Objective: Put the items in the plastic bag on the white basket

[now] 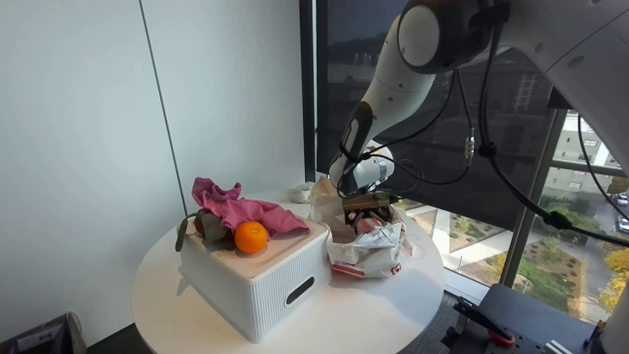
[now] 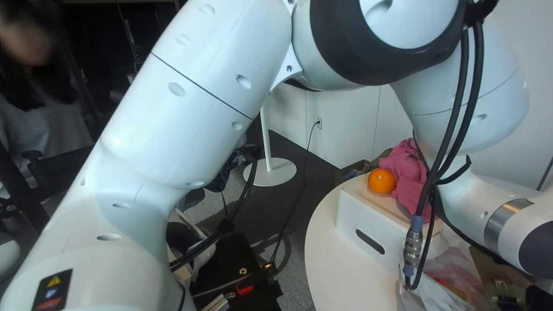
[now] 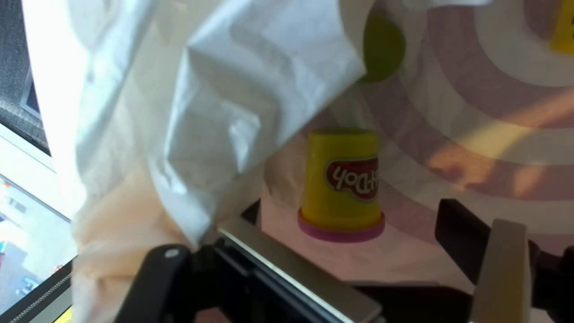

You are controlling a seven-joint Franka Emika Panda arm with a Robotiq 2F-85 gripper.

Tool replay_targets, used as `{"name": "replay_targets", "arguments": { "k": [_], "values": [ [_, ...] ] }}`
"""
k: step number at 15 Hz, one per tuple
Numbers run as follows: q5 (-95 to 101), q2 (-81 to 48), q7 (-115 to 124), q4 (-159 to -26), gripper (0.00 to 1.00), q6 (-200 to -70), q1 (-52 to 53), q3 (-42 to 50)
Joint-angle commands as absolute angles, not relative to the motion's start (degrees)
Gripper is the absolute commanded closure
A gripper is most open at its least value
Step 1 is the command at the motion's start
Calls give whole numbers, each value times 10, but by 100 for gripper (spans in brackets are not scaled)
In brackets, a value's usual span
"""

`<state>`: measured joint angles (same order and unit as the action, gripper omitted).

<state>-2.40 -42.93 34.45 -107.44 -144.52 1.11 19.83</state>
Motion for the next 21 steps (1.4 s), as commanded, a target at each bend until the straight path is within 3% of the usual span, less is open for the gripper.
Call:
{"name": "replay_targets", "arguments": {
  "k": [1,7,9,16,21],
  "values": [
    [-14,-431,375,-1094,0,-1464,20,205],
    [-18,-444,384,-1110,0,-1492,18,201],
    [-17,-447,381,-1110,25,-1505,18,202],
    [-1,-439,381,-1117,80,-1535,47,218],
    [36,-422,389,-1125,76,-1551,97,246]
  ]
}}
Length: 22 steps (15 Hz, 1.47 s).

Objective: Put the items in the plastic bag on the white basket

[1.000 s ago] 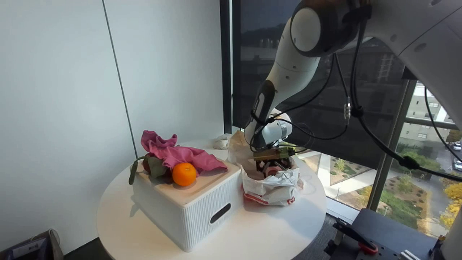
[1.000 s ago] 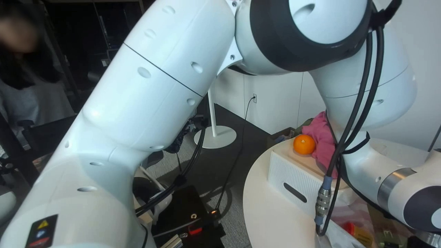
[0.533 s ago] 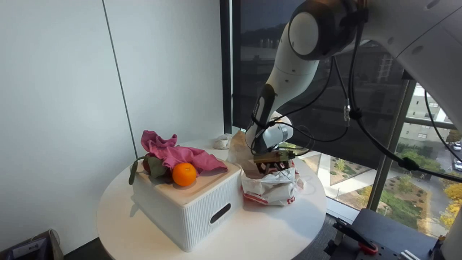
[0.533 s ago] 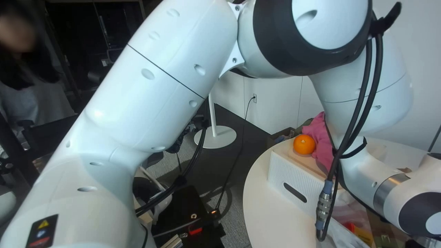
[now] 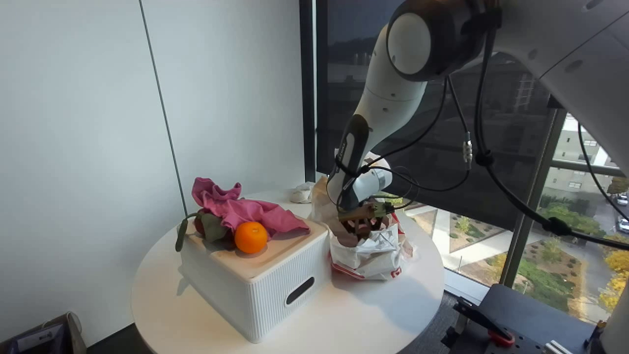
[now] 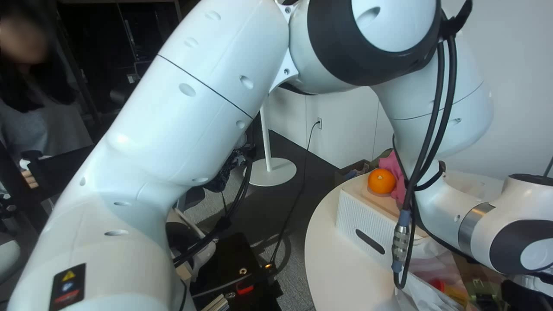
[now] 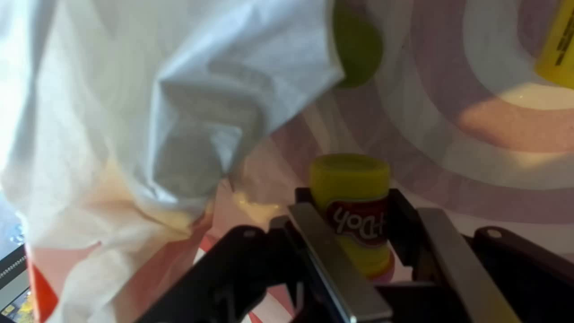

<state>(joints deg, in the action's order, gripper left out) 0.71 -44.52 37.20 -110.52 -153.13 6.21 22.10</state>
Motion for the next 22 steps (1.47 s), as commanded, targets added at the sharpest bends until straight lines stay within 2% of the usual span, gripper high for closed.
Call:
{"name": "replay_targets", "arguments": {
  "k": [1,4,8,13,17,22],
  "values": [
    [44,-420,394,-1125,76,-1555,107,253],
    [51,-393,400,-1129,76,-1514,125,256],
    [60,-300,390,-1134,81,-1361,132,230],
    [54,-178,314,-1107,81,-1150,98,131],
    [31,-139,258,-1104,81,-1165,90,53],
    [-70,-174,140,-1109,79,-1192,75,-17]
  ]
}}
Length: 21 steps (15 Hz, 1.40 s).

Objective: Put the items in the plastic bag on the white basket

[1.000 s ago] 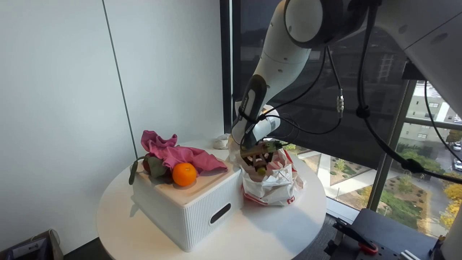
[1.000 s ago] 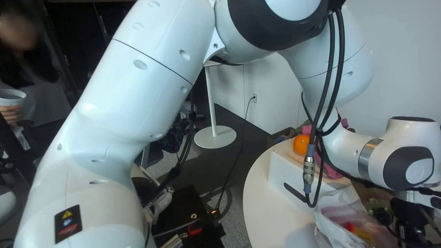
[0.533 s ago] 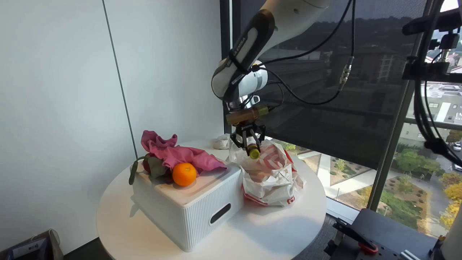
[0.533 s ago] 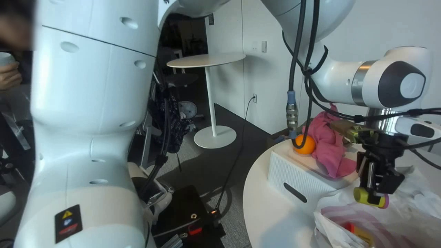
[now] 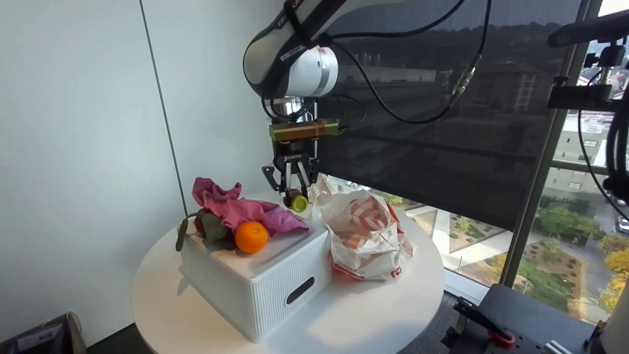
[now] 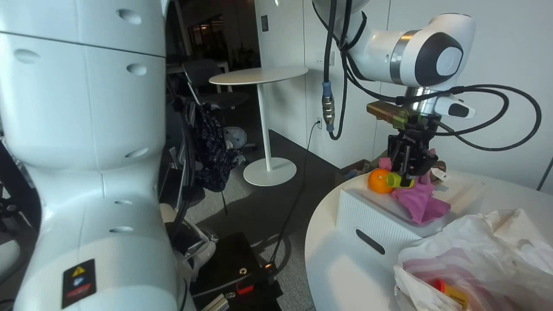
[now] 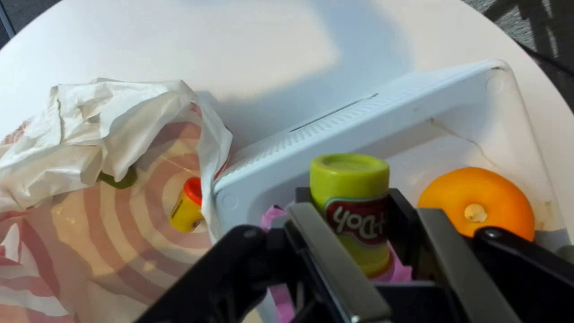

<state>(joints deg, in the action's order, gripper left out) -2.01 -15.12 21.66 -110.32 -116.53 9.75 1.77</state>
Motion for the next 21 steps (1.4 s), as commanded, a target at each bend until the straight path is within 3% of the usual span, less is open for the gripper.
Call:
{"name": "replay_targets", "arguments": {
  "k": [1,9,10,11,13,16,21],
  "values": [
    [-90,-183,110,-1112,79,-1199,71,-27],
    [-82,-204,21,-1145,77,-1298,69,-48],
    [-79,-201,16,-1152,72,-1309,70,-47],
    [-79,-200,13,-1154,32,-1308,69,-48],
    [-69,-191,8,-1163,27,-1309,70,-45],
    [-57,-171,11,-1168,2,-1286,67,-41],
    [-53,-113,55,-1172,0,-1201,57,-30]
  ]
}}
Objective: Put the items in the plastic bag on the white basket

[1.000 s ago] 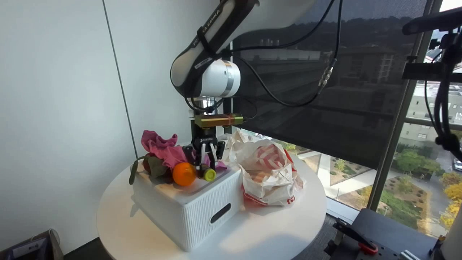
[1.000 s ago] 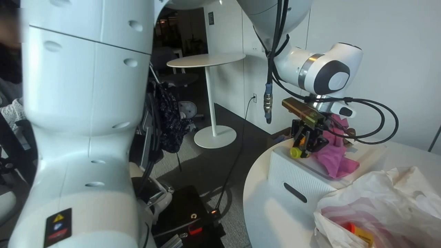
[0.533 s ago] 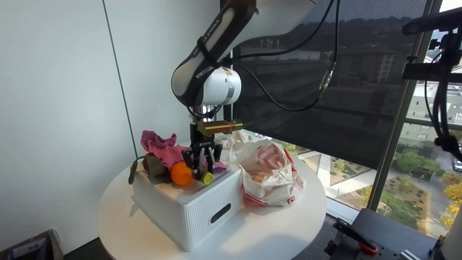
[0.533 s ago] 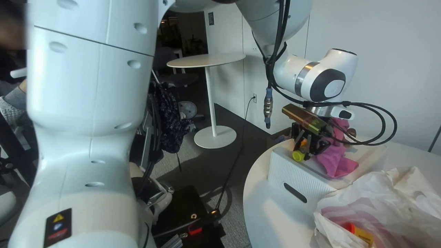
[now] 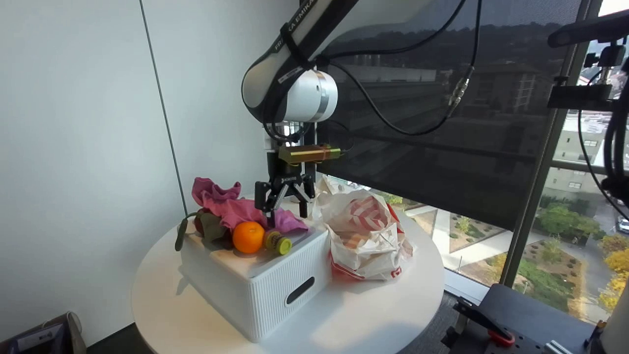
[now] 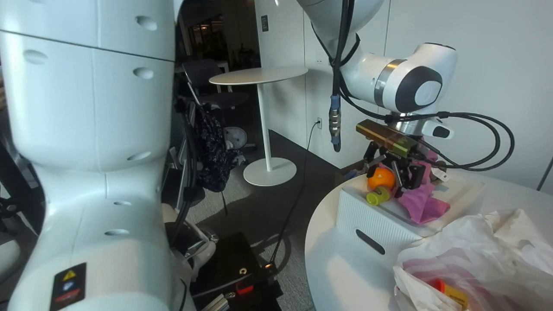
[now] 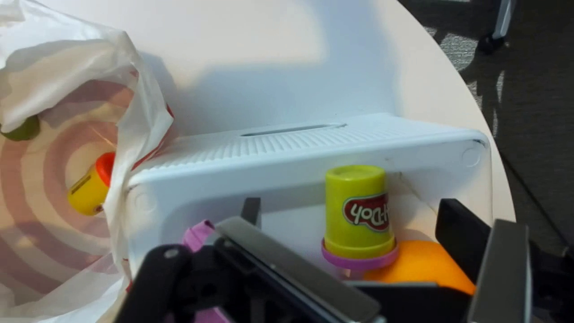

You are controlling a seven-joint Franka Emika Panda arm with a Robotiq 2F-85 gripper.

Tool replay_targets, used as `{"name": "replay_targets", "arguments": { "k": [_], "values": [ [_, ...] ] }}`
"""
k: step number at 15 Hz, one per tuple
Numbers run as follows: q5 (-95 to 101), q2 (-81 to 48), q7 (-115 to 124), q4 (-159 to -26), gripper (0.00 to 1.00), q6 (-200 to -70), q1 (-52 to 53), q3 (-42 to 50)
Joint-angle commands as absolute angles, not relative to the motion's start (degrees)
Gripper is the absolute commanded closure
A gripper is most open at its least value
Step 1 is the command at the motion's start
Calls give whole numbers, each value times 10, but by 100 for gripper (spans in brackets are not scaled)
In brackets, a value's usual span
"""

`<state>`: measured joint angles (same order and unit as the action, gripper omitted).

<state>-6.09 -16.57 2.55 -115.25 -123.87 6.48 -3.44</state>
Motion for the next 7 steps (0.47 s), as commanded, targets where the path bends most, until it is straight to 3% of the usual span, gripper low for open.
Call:
{"name": "replay_targets", "arguments": {
  "k": [1,7],
  "values": [
    [-53,-100,67,-1176,0,-1194,54,-27],
    [-30,-39,135,-1217,0,-1195,40,-10]
  ]
}}
